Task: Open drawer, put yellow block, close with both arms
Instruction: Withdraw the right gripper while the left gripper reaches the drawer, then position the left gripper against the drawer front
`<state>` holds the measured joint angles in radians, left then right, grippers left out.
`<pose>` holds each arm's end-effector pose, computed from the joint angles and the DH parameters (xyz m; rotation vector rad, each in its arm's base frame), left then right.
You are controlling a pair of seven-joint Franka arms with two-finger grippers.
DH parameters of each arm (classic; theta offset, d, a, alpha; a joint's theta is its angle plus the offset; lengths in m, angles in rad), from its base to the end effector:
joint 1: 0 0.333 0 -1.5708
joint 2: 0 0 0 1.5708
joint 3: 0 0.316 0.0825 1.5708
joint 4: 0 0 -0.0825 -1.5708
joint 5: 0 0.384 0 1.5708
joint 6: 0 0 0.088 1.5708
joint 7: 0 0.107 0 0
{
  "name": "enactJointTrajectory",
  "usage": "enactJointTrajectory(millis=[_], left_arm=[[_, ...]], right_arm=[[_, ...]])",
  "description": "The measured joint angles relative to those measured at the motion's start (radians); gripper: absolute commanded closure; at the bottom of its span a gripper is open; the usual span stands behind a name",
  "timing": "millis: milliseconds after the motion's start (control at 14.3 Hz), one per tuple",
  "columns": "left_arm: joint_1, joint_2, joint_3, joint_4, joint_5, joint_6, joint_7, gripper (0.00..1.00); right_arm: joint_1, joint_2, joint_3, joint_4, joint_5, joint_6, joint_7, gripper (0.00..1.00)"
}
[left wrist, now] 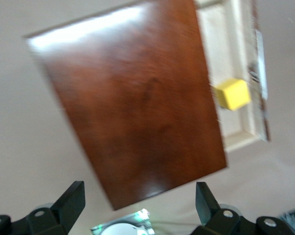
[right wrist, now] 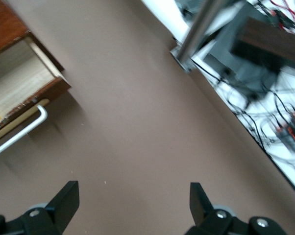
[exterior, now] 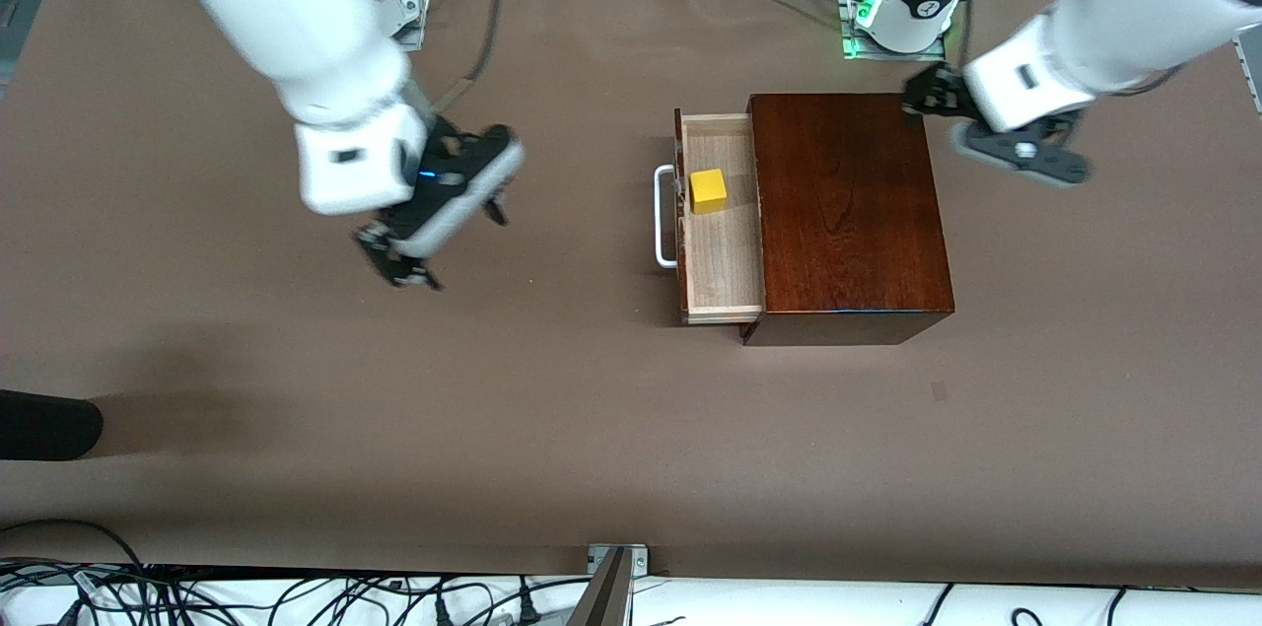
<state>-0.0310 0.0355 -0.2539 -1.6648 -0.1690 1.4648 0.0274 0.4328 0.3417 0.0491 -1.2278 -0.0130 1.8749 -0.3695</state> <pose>0.5188 -0.1701 0.5559 2.9350 -0.4605 -0.3812 0.6091 0.3101 0.6107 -2.8120 -1.2693 -0.4744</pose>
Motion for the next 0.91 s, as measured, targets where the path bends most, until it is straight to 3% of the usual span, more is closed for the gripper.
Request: enactJointTrajectory(millis=[209, 418, 627, 767, 906], left_arm=[[-0.014, 0.099, -0.139, 0.034, -0.051, 0.002, -0.001, 0.00], [-0.107, 0.300, -0.207, 0.189, -0.070, 0.009, -0.003, 0.00], [-0.207, 0.438, -0.208, 0.291, -0.068, 0.046, 0.004, 0.00], [-0.257, 0.465, -0.210, 0.314, -0.030, 0.125, 0.062, 0.00], [-0.323, 0.470, -0.213, 0.317, 0.082, 0.177, 0.143, 0.00]], right_arm=[[-0.031, -0.211, -0.093, -0.240, 0.015, 0.017, 0.038, 0.00], [-0.089, -0.347, -0.140, -0.378, 0.027, -0.051, 0.060, 0.00], [-0.181, -0.370, -0.151, -0.422, 0.069, -0.099, 0.062, 0.00], [-0.213, -0.367, -0.155, -0.442, 0.076, -0.114, 0.062, 0.00], [-0.217, -0.366, -0.166, -0.448, 0.076, -0.139, 0.068, 0.00]])
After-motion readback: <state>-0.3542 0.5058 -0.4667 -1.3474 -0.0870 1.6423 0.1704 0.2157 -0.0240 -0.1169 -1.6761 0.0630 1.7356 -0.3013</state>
